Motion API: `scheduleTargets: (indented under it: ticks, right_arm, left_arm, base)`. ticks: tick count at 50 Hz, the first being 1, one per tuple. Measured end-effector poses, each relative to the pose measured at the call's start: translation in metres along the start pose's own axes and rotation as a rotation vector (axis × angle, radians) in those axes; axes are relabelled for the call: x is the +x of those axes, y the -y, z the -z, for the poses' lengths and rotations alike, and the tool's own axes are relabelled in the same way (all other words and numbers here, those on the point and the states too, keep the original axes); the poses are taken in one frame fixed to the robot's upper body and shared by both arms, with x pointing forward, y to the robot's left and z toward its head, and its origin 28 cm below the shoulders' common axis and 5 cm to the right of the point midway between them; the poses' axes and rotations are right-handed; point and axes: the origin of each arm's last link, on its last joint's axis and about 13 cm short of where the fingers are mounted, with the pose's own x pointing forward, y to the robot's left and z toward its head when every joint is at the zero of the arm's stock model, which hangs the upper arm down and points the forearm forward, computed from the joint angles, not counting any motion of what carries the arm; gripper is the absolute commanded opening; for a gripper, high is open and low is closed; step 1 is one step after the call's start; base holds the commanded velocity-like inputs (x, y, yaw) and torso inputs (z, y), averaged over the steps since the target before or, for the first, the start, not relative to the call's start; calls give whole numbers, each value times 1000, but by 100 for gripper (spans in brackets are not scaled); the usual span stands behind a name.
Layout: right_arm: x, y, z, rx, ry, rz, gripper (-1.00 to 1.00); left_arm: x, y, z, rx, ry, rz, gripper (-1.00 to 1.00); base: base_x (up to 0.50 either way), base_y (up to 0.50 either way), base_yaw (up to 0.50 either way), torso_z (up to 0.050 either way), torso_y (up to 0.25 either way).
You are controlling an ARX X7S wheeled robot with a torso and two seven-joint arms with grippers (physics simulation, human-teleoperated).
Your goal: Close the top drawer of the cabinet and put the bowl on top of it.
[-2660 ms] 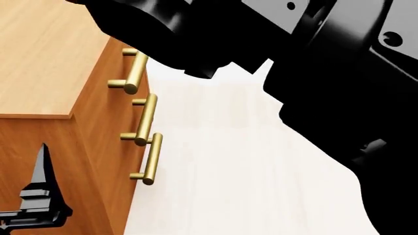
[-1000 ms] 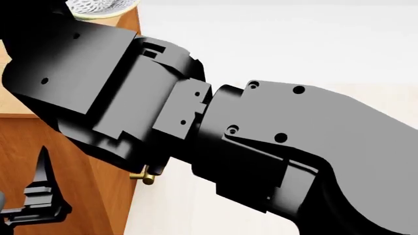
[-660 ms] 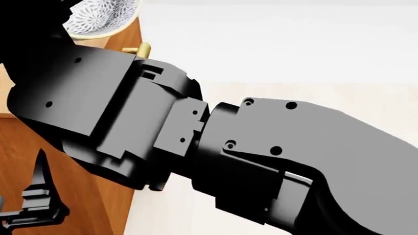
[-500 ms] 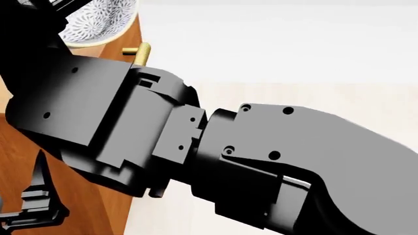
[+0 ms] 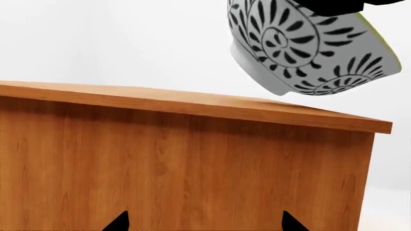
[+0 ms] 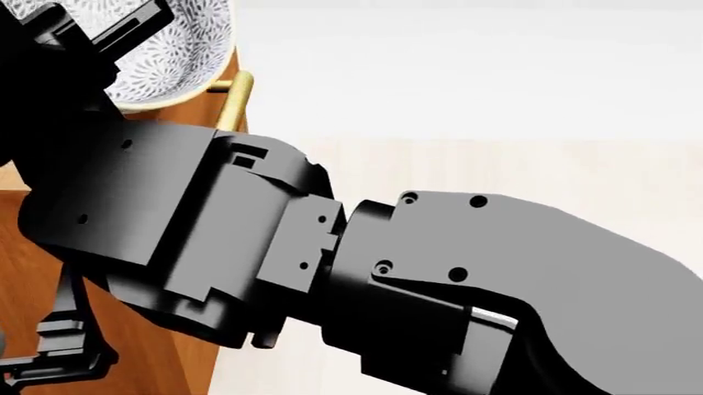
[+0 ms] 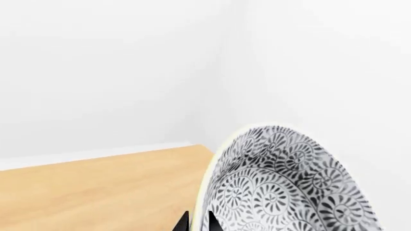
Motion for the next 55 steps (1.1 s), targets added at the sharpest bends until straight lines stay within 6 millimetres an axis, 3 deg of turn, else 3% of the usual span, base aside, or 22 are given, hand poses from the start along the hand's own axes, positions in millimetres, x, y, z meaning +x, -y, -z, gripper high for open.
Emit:
scheduleTargets:
  ticks: [35,36,43,55]
  right_arm:
    - [-10,-7,-8,-100,-67,-40,-100]
    - [-11,-8,-8,-101,-66,-43,100]
    - [-10,-5,-18,-119,-30,-37,100]
    - [-4,21,-60,-180,50,81,100]
  left_arm:
    - [2,-1,0,-17,3,-13,100]
    - [2,-1,0,-17,3,-14,100]
    - [1,-1,0,-17,3,-16,100]
    - [-1,0,-3,-18,9,-8,100]
  base:
    - [0,0,0,0,0]
    - [0,0,0,0,0]
    - [0,0,0,0,0]
    - [0,0,0,0,0]
